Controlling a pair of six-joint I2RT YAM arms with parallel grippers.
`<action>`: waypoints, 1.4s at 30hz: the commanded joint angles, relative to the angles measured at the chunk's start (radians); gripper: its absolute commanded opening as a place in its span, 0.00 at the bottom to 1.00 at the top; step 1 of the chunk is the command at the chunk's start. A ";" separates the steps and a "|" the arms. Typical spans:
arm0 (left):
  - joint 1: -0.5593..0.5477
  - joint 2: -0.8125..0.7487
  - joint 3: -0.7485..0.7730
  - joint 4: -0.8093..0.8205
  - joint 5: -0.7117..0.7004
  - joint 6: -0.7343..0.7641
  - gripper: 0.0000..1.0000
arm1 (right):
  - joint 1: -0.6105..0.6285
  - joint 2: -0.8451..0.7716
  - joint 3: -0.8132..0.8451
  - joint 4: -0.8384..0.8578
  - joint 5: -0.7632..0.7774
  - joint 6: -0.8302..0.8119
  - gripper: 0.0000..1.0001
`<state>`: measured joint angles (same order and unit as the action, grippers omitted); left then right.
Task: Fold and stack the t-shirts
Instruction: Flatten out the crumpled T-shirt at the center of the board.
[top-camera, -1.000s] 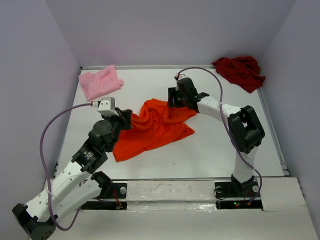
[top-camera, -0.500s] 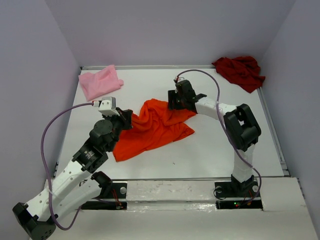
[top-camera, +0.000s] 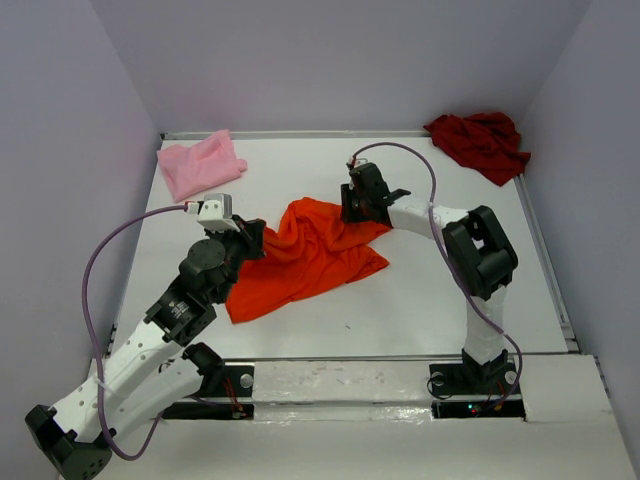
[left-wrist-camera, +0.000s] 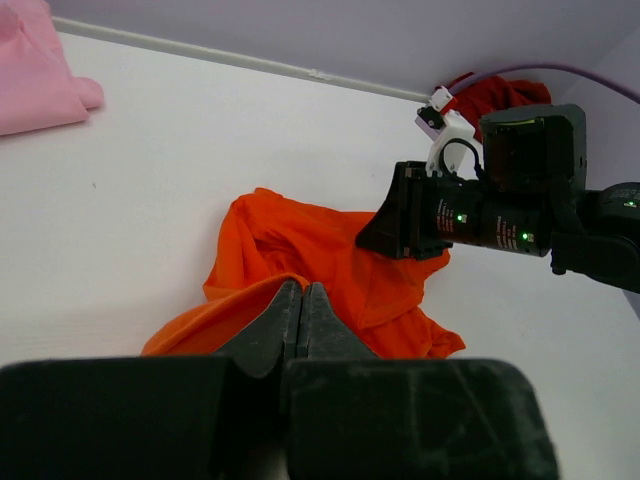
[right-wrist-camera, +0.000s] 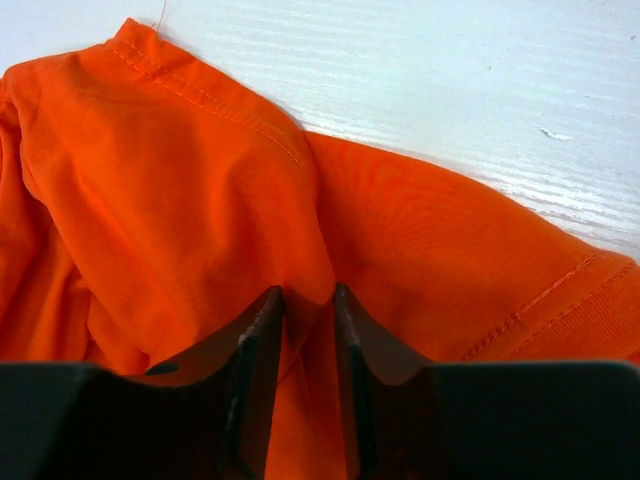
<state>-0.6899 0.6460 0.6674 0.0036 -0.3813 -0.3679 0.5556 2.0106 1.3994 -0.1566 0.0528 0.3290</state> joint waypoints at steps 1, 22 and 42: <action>0.000 -0.011 -0.003 0.050 -0.001 0.009 0.00 | -0.005 0.011 0.036 0.026 0.007 -0.004 0.28; 0.000 -0.060 0.014 0.049 -0.051 0.015 0.00 | -0.005 -0.693 -0.281 -0.023 0.159 -0.071 0.00; 0.000 -0.296 0.379 -0.105 0.042 0.195 0.00 | -0.005 -1.319 -0.257 -0.300 0.121 -0.082 0.00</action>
<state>-0.6903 0.3805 0.9459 -0.1238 -0.3931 -0.2333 0.5556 0.7723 1.0939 -0.4030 0.1764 0.2646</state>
